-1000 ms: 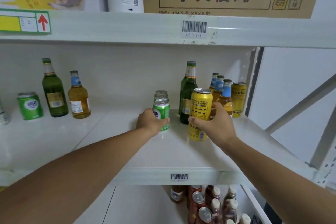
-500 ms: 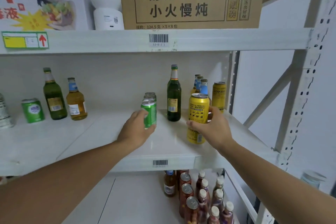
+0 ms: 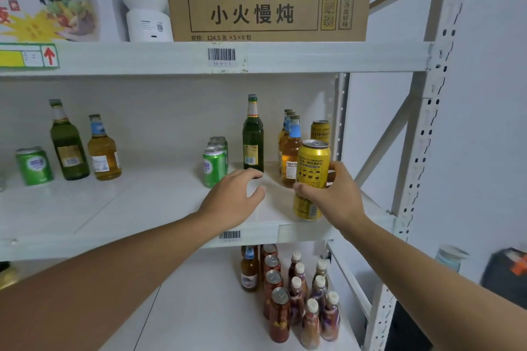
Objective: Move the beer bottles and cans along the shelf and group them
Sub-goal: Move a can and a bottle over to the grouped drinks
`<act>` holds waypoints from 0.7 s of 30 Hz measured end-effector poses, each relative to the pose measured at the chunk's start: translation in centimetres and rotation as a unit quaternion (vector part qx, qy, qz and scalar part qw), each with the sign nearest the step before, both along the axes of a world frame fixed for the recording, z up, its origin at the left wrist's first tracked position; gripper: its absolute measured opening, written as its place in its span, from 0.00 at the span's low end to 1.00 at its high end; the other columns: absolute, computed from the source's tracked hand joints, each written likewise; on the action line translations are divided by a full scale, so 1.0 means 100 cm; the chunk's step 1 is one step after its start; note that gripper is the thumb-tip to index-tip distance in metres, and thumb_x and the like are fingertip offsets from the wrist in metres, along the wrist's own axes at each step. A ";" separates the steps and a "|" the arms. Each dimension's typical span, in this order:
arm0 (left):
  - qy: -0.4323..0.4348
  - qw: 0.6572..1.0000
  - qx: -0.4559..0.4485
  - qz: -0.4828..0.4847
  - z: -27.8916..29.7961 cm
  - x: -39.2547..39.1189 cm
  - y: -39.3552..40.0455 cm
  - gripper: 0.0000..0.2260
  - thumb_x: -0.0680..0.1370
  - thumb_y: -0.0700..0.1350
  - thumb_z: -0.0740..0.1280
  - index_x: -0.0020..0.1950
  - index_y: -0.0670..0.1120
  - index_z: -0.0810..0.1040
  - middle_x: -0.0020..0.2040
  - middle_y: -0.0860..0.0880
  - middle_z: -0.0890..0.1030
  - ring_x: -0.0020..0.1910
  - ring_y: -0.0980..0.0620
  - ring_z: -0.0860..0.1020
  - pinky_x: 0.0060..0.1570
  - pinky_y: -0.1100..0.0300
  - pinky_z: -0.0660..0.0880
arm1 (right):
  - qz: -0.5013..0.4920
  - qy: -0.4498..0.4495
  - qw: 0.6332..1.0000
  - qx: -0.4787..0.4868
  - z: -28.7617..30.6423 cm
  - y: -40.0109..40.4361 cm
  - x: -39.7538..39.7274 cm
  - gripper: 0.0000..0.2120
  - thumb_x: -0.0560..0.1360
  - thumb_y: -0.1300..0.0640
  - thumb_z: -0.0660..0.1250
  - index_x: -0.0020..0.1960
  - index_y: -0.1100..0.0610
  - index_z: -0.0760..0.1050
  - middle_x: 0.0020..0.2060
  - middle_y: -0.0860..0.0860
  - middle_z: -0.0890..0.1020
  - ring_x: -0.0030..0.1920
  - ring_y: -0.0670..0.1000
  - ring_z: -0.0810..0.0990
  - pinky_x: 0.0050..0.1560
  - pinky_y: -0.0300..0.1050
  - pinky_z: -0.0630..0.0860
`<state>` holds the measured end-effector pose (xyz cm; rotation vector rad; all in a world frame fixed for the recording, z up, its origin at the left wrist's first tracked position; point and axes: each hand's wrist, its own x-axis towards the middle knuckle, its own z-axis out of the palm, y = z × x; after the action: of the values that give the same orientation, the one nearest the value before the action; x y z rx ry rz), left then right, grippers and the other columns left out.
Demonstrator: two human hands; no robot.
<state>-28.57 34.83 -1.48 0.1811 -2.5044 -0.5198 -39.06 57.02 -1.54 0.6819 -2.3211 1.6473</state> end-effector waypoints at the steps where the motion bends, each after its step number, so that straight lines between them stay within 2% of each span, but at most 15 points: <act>1: -0.001 1.000 0.002 -0.007 0.000 -0.003 0.001 0.20 0.86 0.56 0.66 0.78 0.54 0.77 0.75 0.55 0.79 0.73 0.53 0.77 0.71 0.50 0.76 | -0.009 0.001 1.000 0.002 0.000 0.003 -0.001 0.36 0.69 0.42 0.84 0.71 0.49 0.72 0.56 0.45 0.83 0.57 0.49 0.83 0.59 0.54 0.84; 8: -0.006 0.998 0.004 -0.056 0.003 -0.031 -0.008 0.20 0.84 0.60 0.64 0.74 0.57 0.79 0.73 0.56 0.80 0.69 0.52 0.79 0.66 0.47 0.80 | -0.058 -0.033 0.998 -0.001 0.008 0.018 -0.013 0.33 0.70 0.45 0.84 0.68 0.49 0.71 0.52 0.42 0.81 0.52 0.44 0.82 0.58 0.55 0.84; 15: 0.005 0.996 0.036 -0.080 -0.005 -0.059 -0.011 0.16 0.85 0.56 0.66 0.72 0.55 0.81 0.71 0.56 0.81 0.67 0.51 0.80 0.65 0.47 0.80 | -0.105 -0.043 0.994 0.010 0.001 0.021 -0.035 0.36 0.68 0.44 0.85 0.70 0.49 0.72 0.54 0.44 0.82 0.55 0.49 0.84 0.57 0.54 0.84; 21: 0.036 0.994 0.064 -0.076 -0.013 -0.079 -0.020 0.14 0.85 0.53 0.67 0.69 0.55 0.83 0.68 0.57 0.83 0.63 0.54 0.81 0.62 0.48 0.81 | -0.128 -0.057 0.990 -0.017 0.000 0.005 -0.058 0.34 0.69 0.46 0.85 0.69 0.49 0.72 0.53 0.44 0.82 0.55 0.51 0.84 0.60 0.56 0.84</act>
<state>-36.43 32.82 -2.77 0.0192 -2.4284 -0.7357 -44.89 57.56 -1.53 0.2741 -2.3364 1.6407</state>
